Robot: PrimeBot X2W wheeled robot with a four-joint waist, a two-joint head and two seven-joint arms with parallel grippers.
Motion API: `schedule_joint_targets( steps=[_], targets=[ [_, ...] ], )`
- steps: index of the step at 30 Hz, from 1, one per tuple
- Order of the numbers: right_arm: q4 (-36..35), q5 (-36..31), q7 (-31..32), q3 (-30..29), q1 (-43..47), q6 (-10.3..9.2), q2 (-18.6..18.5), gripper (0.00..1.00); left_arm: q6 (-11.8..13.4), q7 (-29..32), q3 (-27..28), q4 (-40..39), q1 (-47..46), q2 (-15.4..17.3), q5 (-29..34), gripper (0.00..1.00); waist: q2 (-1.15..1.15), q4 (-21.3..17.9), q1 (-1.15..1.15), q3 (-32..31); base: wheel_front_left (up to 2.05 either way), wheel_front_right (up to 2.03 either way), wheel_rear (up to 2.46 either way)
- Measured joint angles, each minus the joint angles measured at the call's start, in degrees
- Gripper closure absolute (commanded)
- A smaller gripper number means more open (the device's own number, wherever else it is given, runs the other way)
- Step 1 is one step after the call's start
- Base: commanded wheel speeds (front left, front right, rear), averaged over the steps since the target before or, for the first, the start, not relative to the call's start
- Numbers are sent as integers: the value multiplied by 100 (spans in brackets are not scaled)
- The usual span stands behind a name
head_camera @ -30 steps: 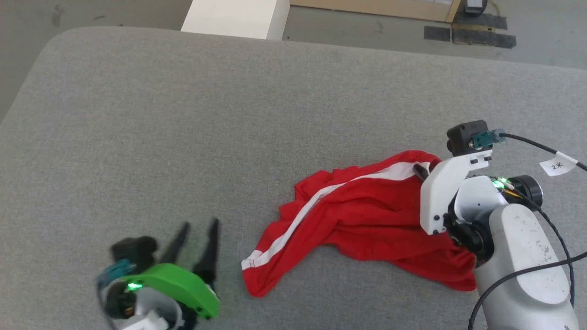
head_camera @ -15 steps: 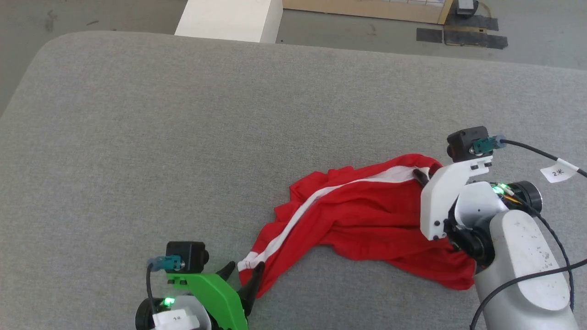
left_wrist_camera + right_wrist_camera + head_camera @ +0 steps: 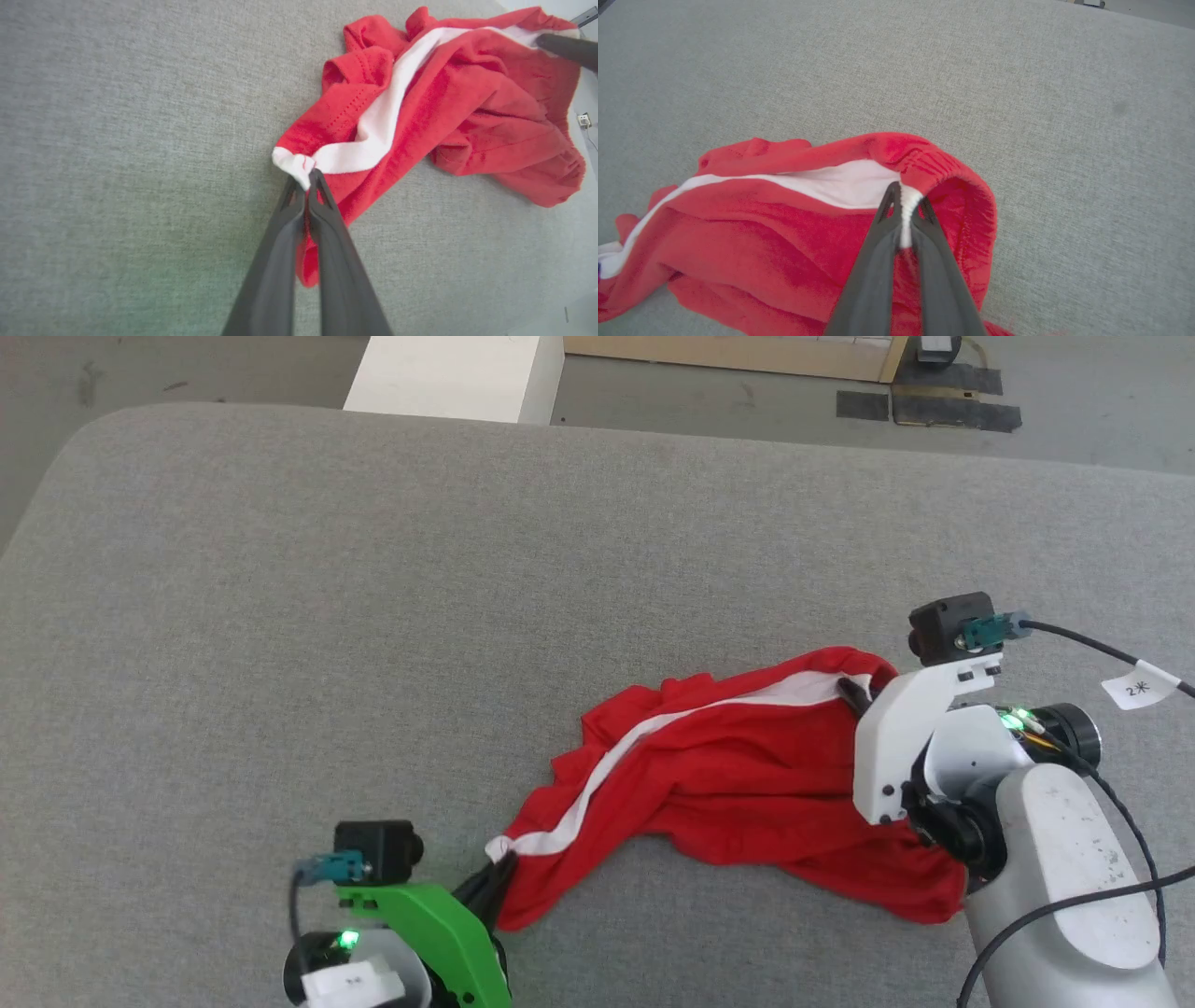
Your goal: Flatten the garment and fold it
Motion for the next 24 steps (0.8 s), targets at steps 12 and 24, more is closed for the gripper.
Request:
schedule_joint_targets(
  steps=[12,24],
  targets=[
    [-397,1296,298,-435,-628,0,0,100,-114,-126,854,-767,-1278,105,-799,100,0,12,0,-113,0,0,0],
    [531,2321,400,-892,-3601,0,-2,100,-192,-25,1446,1170,-4937,931,-605,100,0,-180,1,137,0,0,0]
  ],
)
